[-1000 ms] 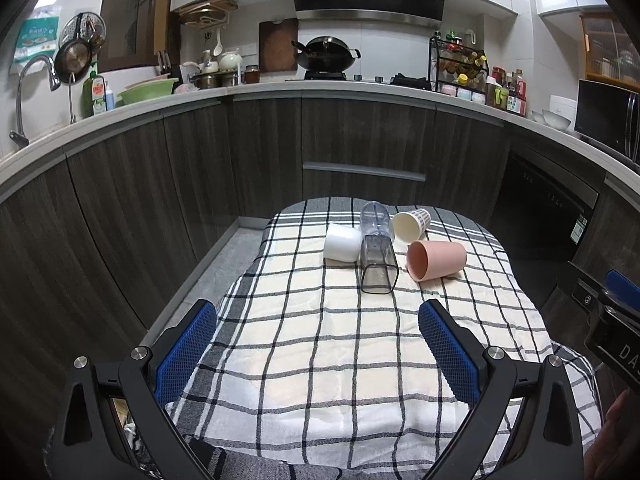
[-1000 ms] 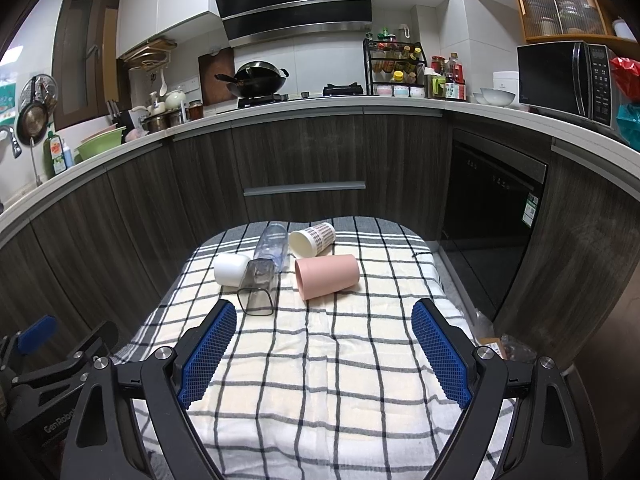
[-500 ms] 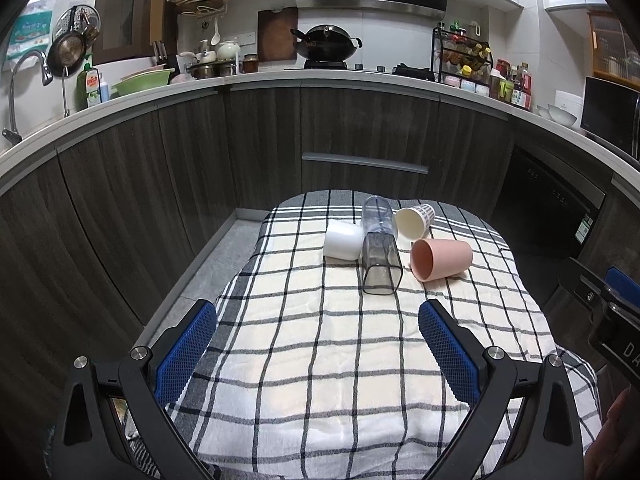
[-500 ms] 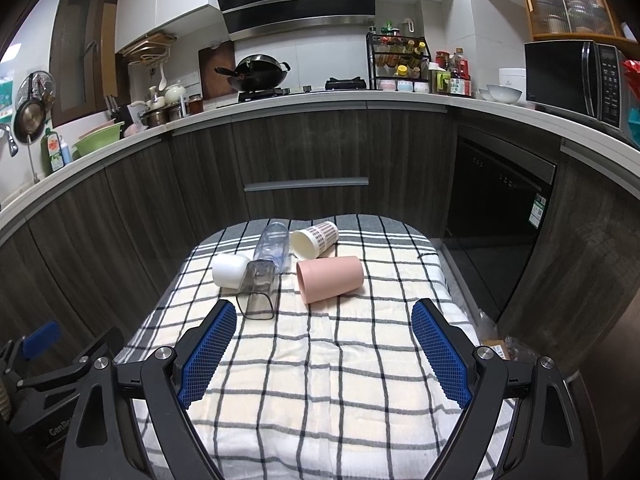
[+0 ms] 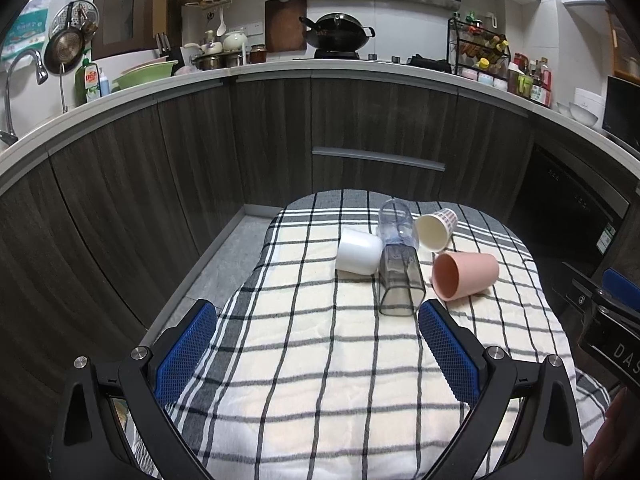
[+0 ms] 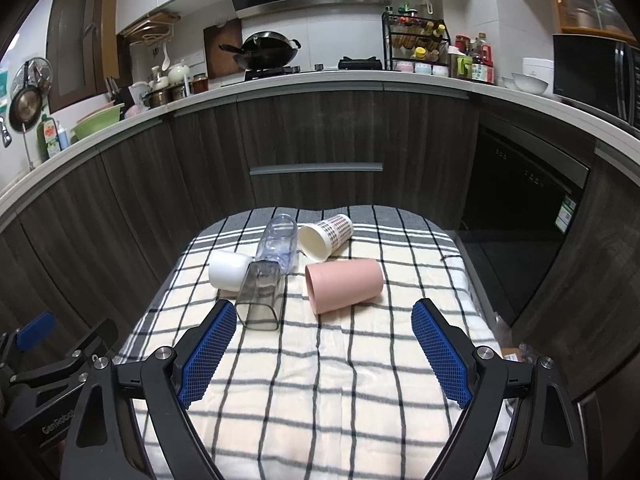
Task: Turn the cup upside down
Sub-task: 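Move the right gripper to the clear plastic cup and close on it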
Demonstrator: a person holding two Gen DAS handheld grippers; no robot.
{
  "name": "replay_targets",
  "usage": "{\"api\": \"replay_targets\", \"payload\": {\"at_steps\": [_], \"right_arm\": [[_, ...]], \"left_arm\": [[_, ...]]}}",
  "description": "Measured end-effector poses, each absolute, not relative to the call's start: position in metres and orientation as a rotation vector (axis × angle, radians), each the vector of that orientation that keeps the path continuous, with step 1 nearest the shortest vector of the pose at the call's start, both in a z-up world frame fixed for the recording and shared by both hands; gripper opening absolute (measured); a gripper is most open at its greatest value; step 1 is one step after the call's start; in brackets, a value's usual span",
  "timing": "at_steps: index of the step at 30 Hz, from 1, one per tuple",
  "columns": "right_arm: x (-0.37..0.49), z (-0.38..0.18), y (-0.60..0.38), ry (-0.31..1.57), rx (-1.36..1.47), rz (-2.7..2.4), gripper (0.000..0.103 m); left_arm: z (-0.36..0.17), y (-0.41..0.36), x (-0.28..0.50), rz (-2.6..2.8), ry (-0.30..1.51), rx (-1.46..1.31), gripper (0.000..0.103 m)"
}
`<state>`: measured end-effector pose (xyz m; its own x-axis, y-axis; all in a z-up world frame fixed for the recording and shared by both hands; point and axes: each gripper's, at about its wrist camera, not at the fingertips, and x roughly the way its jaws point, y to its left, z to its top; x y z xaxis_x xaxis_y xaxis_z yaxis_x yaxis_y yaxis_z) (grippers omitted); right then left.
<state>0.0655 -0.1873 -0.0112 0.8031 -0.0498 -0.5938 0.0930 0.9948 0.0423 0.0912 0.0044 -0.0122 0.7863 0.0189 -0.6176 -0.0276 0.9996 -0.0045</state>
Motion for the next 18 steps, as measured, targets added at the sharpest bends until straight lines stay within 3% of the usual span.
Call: {"api": "replay_targets", "payload": {"at_steps": [18], "right_arm": [[0.172, -0.007, -0.189, 0.683, 0.05, -0.114, 0.089]], "left_arm": [[-0.011, 0.008, 0.185, 0.055, 0.647, -0.046, 0.103]]}}
